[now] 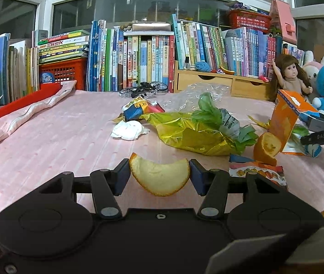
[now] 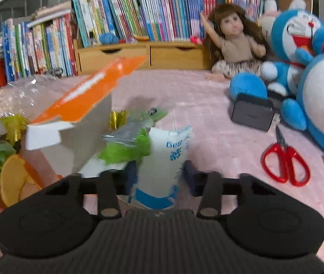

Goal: Collect trash
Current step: 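Lift both held items and carry them down past the table edge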

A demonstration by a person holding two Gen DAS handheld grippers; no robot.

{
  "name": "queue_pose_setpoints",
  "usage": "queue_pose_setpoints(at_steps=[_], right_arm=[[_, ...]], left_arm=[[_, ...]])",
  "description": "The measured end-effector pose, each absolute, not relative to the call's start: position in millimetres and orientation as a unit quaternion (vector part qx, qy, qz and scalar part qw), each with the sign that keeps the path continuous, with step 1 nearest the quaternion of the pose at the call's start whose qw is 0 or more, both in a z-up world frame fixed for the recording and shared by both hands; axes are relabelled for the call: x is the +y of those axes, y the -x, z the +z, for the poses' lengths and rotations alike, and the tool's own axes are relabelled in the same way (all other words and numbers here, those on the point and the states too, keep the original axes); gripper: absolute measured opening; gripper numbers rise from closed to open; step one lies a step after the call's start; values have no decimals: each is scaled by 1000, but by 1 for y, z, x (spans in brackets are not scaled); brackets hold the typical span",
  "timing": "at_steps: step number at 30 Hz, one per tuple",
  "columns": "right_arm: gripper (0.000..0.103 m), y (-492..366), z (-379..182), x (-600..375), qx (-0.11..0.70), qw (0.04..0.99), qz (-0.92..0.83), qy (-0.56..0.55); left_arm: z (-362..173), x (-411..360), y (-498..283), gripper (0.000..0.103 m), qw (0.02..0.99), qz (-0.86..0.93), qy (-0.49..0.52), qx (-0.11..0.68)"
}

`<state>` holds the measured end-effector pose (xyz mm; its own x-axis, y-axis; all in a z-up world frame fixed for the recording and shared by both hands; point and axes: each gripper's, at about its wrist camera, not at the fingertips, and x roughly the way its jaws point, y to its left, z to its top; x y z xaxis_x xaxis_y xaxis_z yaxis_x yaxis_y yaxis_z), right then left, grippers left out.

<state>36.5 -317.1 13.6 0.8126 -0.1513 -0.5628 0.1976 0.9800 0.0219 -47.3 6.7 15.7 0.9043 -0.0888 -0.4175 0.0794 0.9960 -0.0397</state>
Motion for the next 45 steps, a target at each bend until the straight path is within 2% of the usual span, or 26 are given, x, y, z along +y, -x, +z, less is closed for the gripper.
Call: queue_pose_setpoints(at_steps=[2, 9, 10, 13, 18, 19, 20, 21, 23, 25, 34, 45], right_arm=[[28, -33, 20, -320, 286, 952, -97, -49], [27, -17, 30, -322, 278, 955, -100, -20], [31, -14, 29, -322, 283, 954, -95, -18], [64, -11, 24, -324, 301, 950, -88, -12], [73, -13, 5, -323, 332, 940, -82, -6], [73, -12, 3, -322, 327, 942, -83, -1], [62, -10, 3, -320, 325, 942, -80, 2], [58, -7, 4, -319, 324, 943, -74, -1], [40, 1, 7, -315, 315, 947, -64, 6], [33, 9, 12, -309, 308, 949, -63, 28], [32, 32, 35, -296, 247, 959, -94, 101], [34, 38, 45, -305, 221, 967, -107, 65]], left_arm=[[17, 7, 48, 53, 976, -45, 11, 213], [23, 9, 50, 53, 978, -46, 9, 204], [24, 9, 50, 53, 978, -47, 10, 203], [24, 9, 50, 53, 978, -48, 10, 203], [22, 6, 48, 53, 977, -51, 5, 209], [22, 5, 48, 53, 976, -53, 4, 209], [22, 4, 48, 53, 976, -53, 4, 210], [22, 4, 48, 53, 976, -54, 3, 210], [24, 4, 49, 53, 977, -54, 1, 207], [25, 5, 50, 53, 978, -53, 0, 204], [29, 1, 51, 53, 978, -58, 0, 199], [34, 2, 61, 53, 980, -61, -2, 189]])
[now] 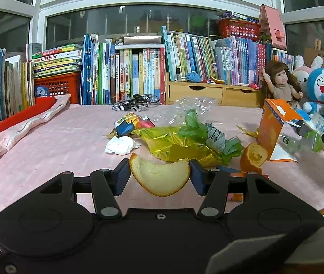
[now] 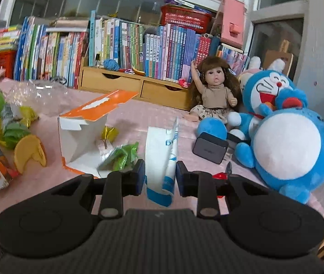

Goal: Collect trash
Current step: 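Lift both held items and carry them down past the table edge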

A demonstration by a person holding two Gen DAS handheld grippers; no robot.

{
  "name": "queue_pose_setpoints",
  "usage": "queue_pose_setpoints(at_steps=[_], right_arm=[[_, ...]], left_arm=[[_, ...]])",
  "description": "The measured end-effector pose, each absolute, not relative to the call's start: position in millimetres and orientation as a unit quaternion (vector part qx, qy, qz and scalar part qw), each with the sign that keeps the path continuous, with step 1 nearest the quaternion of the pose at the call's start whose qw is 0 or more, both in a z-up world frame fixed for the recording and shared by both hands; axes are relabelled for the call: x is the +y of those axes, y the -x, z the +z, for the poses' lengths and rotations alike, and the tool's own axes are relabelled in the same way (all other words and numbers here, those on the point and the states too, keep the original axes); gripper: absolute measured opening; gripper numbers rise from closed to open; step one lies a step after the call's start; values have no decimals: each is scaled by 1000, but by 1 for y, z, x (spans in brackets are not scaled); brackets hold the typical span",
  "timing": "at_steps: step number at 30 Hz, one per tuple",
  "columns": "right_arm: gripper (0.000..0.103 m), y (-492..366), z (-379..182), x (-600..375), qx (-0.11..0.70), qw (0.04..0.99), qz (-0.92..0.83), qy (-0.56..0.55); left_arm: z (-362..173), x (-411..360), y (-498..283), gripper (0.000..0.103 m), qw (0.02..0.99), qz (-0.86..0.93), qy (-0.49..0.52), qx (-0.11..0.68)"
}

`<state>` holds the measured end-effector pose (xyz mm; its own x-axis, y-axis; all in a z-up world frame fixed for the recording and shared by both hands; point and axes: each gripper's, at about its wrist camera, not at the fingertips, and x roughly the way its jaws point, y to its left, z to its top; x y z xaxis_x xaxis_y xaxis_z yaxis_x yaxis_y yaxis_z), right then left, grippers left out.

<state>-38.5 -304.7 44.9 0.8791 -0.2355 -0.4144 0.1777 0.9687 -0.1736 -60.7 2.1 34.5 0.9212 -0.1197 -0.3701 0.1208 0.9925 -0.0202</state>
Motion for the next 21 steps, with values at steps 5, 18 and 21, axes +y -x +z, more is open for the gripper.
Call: queue_pose_setpoints(at_steps=[5, 18, 21], right_arm=[[33, 42, 49, -308, 219, 973, -71, 19], [29, 39, 68, -318, 183, 980, -58, -49], [29, 38, 73, -322, 175, 980, -38, -81]], left_arm=[[35, 4, 62, 53, 980, -62, 3, 189], [35, 3, 65, 53, 979, -62, 6, 192], [36, 3, 65, 53, 979, -64, 8, 192]])
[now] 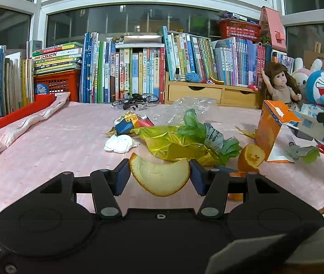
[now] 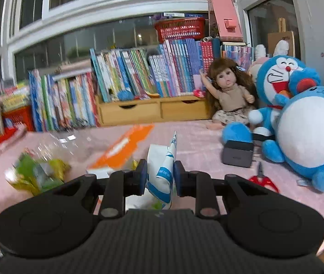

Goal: Collect trash
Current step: 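Lift both held items and carry them down past the table edge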

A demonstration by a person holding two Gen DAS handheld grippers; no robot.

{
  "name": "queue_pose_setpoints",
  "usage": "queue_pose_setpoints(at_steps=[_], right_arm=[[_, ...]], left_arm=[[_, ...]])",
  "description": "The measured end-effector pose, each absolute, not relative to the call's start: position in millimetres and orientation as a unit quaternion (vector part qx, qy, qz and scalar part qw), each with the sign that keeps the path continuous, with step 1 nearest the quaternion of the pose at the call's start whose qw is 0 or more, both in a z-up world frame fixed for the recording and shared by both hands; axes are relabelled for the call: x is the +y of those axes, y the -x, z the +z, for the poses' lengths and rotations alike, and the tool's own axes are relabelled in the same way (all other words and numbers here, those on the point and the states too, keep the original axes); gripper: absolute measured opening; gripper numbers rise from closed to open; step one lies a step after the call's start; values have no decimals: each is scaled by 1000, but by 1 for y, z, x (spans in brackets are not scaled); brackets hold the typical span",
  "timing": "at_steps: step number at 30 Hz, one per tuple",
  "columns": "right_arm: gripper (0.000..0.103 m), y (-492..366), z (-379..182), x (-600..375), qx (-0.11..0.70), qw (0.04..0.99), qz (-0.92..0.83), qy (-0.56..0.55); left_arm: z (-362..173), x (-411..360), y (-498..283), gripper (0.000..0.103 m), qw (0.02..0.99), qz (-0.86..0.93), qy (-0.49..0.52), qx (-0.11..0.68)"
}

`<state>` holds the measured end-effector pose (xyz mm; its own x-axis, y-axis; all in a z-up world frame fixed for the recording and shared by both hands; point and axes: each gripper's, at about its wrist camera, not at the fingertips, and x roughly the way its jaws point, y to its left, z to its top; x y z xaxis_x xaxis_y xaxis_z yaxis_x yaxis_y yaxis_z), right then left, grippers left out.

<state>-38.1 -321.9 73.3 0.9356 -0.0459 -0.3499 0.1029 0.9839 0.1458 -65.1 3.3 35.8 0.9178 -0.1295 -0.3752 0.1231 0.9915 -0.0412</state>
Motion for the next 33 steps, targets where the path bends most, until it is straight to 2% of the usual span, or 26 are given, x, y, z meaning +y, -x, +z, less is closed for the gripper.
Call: queue_pose_setpoints(at_steps=[10, 18, 33], right_arm=[[29, 72, 73, -302, 173, 975, 41, -130], [29, 123, 65, -268, 193, 966, 107, -135], [26, 172, -4, -222, 332, 910, 177, -173]], left_arm=[[38, 2, 89, 51, 981, -64, 21, 180], [28, 0, 127, 50, 971, -93, 36, 216], [-33, 3, 170, 49, 934, -94, 40, 344]])
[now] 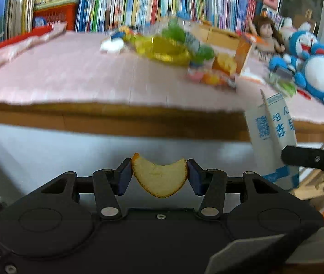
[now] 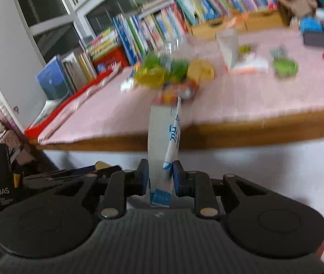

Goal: Collect trash
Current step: 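Lift both held items and carry them down past the table edge, then open both tools to drop the paper bag and apple slice into the bin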

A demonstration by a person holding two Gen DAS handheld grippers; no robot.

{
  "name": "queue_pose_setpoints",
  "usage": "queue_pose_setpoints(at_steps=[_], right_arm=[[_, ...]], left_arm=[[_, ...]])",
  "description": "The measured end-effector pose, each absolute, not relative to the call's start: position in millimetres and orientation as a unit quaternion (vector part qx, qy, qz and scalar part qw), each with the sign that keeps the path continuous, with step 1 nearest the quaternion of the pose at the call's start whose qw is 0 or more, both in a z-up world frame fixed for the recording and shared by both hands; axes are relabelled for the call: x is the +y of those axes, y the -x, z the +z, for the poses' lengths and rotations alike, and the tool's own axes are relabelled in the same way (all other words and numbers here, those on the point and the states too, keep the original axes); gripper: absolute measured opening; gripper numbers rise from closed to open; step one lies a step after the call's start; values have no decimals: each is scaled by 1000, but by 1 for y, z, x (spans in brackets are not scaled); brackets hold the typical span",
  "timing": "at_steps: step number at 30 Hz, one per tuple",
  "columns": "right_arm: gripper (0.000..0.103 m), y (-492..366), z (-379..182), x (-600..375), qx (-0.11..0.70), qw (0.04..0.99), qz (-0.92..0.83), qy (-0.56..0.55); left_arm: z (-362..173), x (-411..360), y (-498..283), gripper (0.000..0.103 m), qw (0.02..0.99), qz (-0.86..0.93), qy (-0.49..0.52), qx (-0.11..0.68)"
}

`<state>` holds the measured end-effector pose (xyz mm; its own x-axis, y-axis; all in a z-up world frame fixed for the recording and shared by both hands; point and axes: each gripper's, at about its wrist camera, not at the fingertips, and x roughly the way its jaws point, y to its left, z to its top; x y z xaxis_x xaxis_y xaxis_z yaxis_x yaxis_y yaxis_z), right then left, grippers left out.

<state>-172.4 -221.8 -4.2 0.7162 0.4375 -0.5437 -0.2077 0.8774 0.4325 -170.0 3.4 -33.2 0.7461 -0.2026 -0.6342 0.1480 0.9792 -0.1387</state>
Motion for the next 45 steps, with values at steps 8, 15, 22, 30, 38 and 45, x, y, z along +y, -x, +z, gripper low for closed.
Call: queue_pose_setpoints(at_steps=[8, 15, 22, 30, 38, 45], right_arm=[[25, 174, -46, -206, 410, 877, 167, -188], [25, 175, -73, -195, 471, 847, 172, -176], [31, 177, -90, -190, 499, 830, 169, -182], [64, 174, -89, -193, 500, 830, 169, -180], [72, 173, -80, -193, 483, 843, 167, -168], [81, 171, -52, -195, 428, 878, 171, -130]], left_arm=[[-65, -3, 170, 49, 904, -98, 25, 415], [-82, -9, 167, 49, 881, -104, 9, 461], [-100, -11, 166, 53, 855, -111, -6, 506], [-97, -16, 168, 76, 863, -113, -23, 493], [-80, -15, 171, 84, 881, -103, -28, 461], [-45, -9, 169, 90, 913, -100, -27, 395]])
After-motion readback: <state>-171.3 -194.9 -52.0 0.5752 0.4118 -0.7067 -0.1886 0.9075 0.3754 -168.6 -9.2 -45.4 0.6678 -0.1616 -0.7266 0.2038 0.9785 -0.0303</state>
